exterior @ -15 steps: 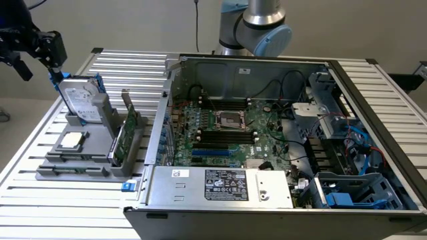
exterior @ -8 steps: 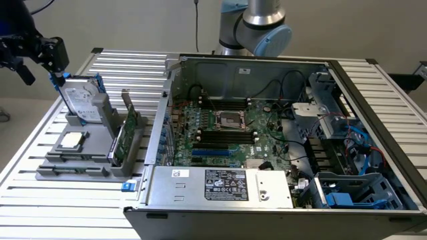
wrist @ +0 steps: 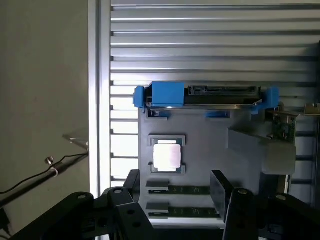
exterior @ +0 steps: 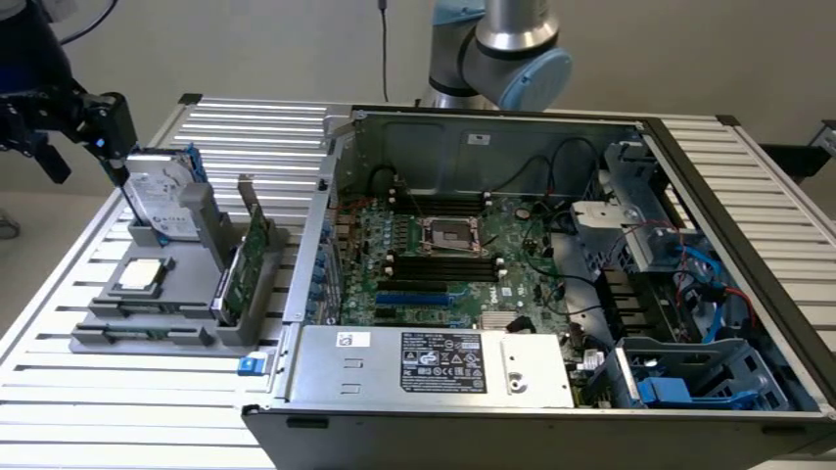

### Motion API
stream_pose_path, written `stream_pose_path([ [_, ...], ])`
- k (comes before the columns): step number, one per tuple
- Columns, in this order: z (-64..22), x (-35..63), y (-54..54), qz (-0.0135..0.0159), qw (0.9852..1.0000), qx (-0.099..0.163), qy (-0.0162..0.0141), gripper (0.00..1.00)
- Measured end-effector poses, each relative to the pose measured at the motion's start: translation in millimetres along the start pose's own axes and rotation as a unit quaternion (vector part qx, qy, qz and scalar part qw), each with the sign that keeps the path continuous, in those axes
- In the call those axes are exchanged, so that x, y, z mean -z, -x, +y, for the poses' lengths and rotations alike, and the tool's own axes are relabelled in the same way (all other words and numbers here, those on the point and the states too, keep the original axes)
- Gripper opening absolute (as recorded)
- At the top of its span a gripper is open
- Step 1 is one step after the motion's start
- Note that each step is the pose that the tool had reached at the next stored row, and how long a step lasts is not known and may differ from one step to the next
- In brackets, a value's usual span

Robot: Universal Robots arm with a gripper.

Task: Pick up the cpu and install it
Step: 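Pick up the cpu and move it towards the insertion slot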

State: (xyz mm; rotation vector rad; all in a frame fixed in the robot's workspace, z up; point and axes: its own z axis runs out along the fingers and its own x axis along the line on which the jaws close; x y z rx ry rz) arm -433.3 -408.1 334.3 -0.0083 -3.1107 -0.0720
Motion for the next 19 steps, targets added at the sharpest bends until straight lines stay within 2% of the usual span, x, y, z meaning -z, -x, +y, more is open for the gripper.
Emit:
stream_pose_path([
  [3,-6.7,-5.1,0.2,0.0033,1.0000,0.003,0.0004,0.67],
  [6,-12.8,-10.4,0.3,0.0049,1.0000,0.007,0.0008,0.67],
  [19,-21.6,-33.6,1.0,0.0065,0.9994,0.033,-0.0001,0.67],
])
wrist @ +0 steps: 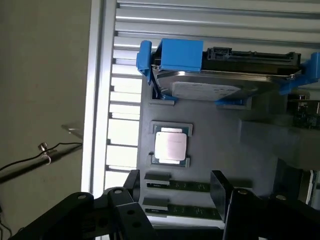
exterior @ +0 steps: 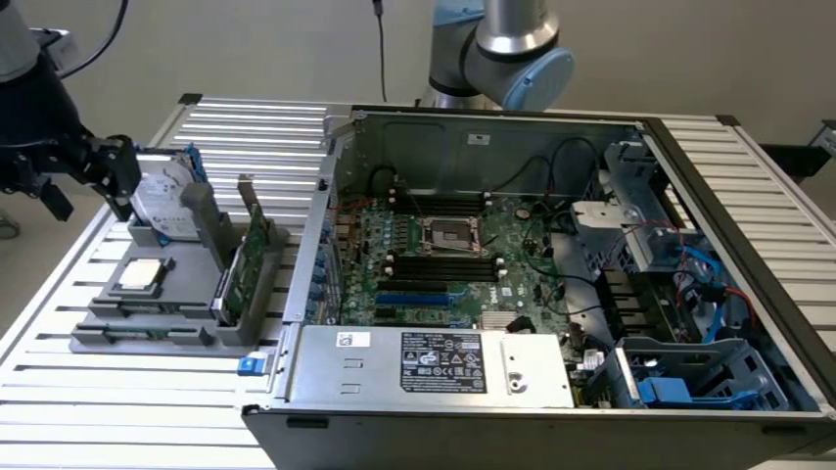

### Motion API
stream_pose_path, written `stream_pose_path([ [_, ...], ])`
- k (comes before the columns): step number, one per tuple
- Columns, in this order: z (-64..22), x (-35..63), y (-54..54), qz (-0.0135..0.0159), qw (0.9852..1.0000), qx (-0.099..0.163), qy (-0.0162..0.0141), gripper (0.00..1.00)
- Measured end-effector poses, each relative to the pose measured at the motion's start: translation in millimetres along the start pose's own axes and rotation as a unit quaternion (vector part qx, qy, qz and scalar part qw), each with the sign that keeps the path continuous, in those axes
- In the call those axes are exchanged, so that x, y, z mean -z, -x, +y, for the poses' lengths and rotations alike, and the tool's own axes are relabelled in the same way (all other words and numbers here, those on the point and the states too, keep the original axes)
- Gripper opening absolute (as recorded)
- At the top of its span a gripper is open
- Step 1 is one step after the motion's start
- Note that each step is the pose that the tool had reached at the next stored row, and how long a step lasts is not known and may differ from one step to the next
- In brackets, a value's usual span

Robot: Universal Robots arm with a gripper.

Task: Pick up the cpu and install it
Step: 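Pick up the cpu and move it towards the insertion slot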

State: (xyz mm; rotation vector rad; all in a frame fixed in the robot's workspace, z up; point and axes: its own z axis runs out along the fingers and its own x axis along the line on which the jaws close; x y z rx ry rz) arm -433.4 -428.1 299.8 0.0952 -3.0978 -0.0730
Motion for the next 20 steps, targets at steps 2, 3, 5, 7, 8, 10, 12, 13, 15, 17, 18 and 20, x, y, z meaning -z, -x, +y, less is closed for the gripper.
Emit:
stream_pose_path([
  [2,-0.3,-3.7,0.2,0.0000,1.0000,0.000,0.0000,0.67],
  [3,-0.4,-5.4,0.3,0.0000,1.0000,0.000,0.0000,0.67],
  [5,-0.5,-9.1,0.4,0.0000,1.0000,0.000,0.0000,0.67],
  [7,-0.7,-12.7,0.6,0.0000,1.0000,0.000,0.0000,0.67],
  [8,-0.8,-14.5,0.7,0.0000,1.0000,0.000,0.0000,0.67],
  [10,-1.0,-18.2,0.8,-0.0001,1.0000,0.000,0.0000,0.67],
  [12,-1.2,-21.7,1.0,0.0000,1.0000,-0.001,0.0000,0.67],
  [13,-1.2,-23.7,1.0,-0.0001,1.0000,-0.001,0.0000,0.67],
  [15,-1.4,-27.3,1.1,-0.0001,1.0000,-0.002,0.0001,0.67],
  [17,-1.6,-30.9,1.3,-0.0002,1.0000,-0.004,0.0002,0.67],
  [18,-1.7,-32.7,1.4,-0.0003,1.0000,-0.005,0.0002,0.67],
  [20,-1.9,-36.4,1.5,-0.0003,1.0000,-0.006,0.0002,0.67],
])
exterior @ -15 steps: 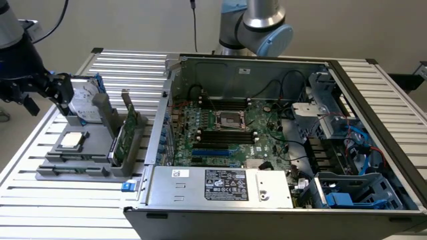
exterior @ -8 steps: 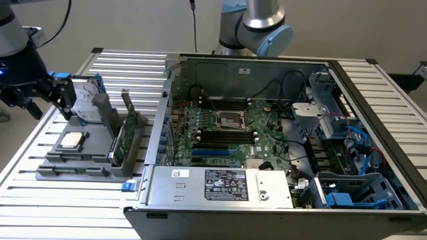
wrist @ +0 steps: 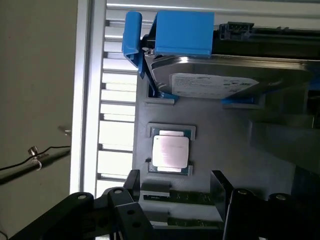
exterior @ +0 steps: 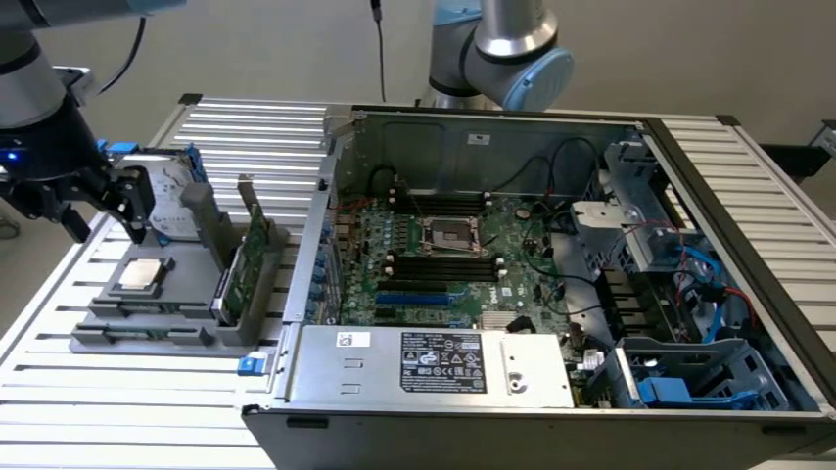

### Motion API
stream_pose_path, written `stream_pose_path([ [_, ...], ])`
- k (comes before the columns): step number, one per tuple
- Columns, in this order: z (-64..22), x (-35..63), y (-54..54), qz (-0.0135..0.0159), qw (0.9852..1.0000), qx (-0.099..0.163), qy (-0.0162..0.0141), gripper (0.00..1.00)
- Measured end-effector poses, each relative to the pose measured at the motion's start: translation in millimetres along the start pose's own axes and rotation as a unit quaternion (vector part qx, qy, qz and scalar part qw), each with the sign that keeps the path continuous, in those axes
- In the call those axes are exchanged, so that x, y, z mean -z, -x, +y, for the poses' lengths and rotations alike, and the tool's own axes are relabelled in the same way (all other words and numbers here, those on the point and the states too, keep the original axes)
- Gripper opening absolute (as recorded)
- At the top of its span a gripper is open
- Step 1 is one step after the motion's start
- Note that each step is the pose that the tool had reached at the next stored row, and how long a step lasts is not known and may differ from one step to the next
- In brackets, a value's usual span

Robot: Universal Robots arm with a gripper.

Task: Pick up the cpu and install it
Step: 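Pick up the cpu and move it towards the insertion slot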

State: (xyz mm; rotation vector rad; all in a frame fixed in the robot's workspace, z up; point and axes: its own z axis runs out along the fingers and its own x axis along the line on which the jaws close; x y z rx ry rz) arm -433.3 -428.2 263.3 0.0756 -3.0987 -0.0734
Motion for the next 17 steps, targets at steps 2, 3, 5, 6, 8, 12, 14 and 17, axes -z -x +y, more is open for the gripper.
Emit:
stream_pose_path([
  [2,-0.2,-3.6,0.1,-0.0001,1.0000,-0.002,0.0001,0.67],
  [3,-0.3,-5.4,0.2,-0.0001,1.0000,-0.003,0.0001,0.67],
  [5,-0.4,-8.9,0.3,-0.0002,1.0000,-0.004,0.0002,0.67],
  [6,-0.5,-10.7,0.4,-0.0003,1.0000,-0.005,0.0002,0.67],
  [8,-0.7,-14.5,0.6,-0.0004,1.0000,-0.007,0.0003,0.67],
  [12,-1.0,-21.6,0.9,-0.0006,0.9999,-0.012,0.0005,0.67],
  [14,-1.2,-25.3,1.0,-0.0006,0.9999,-0.014,0.0006,0.67],
  [17,-1.5,-30.8,1.2,-0.0008,0.9998,-0.017,0.0007,0.69],
])
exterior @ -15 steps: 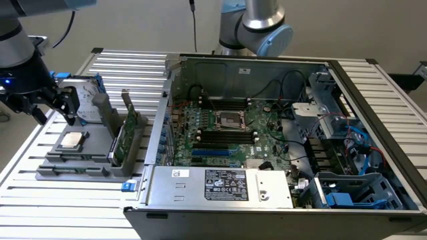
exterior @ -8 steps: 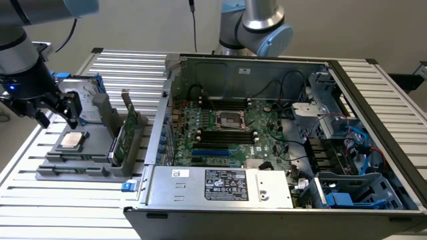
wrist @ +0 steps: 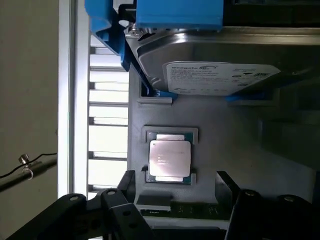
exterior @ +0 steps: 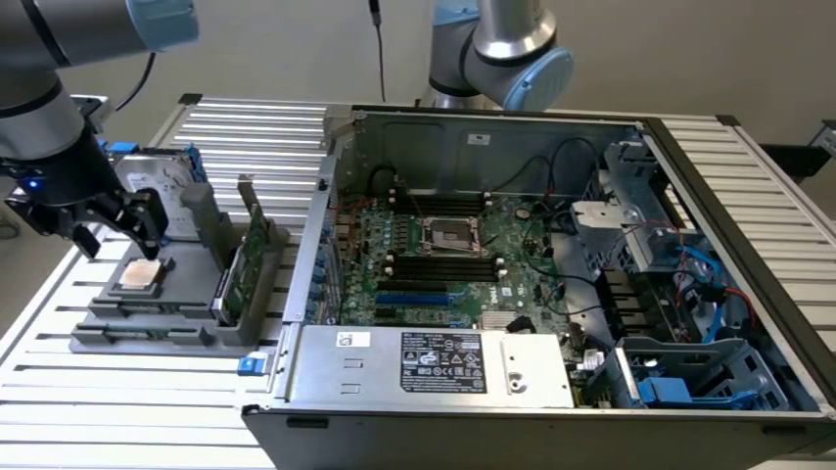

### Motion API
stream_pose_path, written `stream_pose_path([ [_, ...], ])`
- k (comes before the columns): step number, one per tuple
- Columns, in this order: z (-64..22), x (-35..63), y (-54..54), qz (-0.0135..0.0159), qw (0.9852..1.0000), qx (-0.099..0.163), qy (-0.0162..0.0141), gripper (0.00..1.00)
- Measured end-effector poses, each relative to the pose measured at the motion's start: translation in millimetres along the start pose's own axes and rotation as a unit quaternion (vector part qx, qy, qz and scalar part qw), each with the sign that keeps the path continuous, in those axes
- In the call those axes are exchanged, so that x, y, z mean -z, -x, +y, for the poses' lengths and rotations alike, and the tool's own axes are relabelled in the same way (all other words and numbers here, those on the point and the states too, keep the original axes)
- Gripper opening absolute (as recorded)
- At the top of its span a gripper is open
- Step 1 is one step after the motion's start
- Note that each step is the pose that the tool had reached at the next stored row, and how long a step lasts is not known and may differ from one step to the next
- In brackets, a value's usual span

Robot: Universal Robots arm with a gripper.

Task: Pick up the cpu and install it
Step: 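Pick up the cpu and move it towards the insertion slot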

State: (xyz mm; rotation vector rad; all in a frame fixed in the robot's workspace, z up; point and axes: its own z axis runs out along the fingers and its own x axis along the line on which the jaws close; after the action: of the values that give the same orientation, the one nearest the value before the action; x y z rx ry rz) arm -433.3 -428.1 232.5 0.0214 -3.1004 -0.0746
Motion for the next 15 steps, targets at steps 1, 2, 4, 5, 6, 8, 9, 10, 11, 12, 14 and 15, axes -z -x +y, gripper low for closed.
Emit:
stream_pose_path([
  [1,-0.1,-1.8,0.1,0.0000,1.0000,-0.001,0.0000,0.75],
  [2,-0.2,-3.6,0.1,-0.0001,1.0000,-0.002,0.0001,0.75],
  [4,-0.3,-7.3,0.3,-0.0003,1.0000,-0.005,0.0002,0.75],
  [5,-0.4,-9.0,0.3,-0.0002,1.0000,-0.006,0.0002,0.75],
  [6,-0.5,-10.9,0.4,-0.0003,1.0000,-0.007,0.0003,0.75],
  [8,-0.5,-14.5,0.6,-0.0004,1.0000,-0.009,0.0003,0.75],
  [9,-0.4,-16.3,0.6,-0.0004,1.0000,-0.010,0.0004,0.75],
  [10,-0.2,-18.1,0.7,-0.0005,0.9999,-0.011,0.0004,0.75],
  [11,0.1,-20.0,0.8,-0.0005,0.9999,-0.012,0.0005,0.75],
  [12,0.3,-21.9,0.9,-0.0006,0.9999,-0.013,0.0005,0.75],
  [14,0.8,-25.5,1.1,-0.0008,0.9999,-0.015,0.0006,0.75],
  [15,1.1,-27.3,1.1,-0.0008,0.9999,-0.016,0.0006,0.75],
])
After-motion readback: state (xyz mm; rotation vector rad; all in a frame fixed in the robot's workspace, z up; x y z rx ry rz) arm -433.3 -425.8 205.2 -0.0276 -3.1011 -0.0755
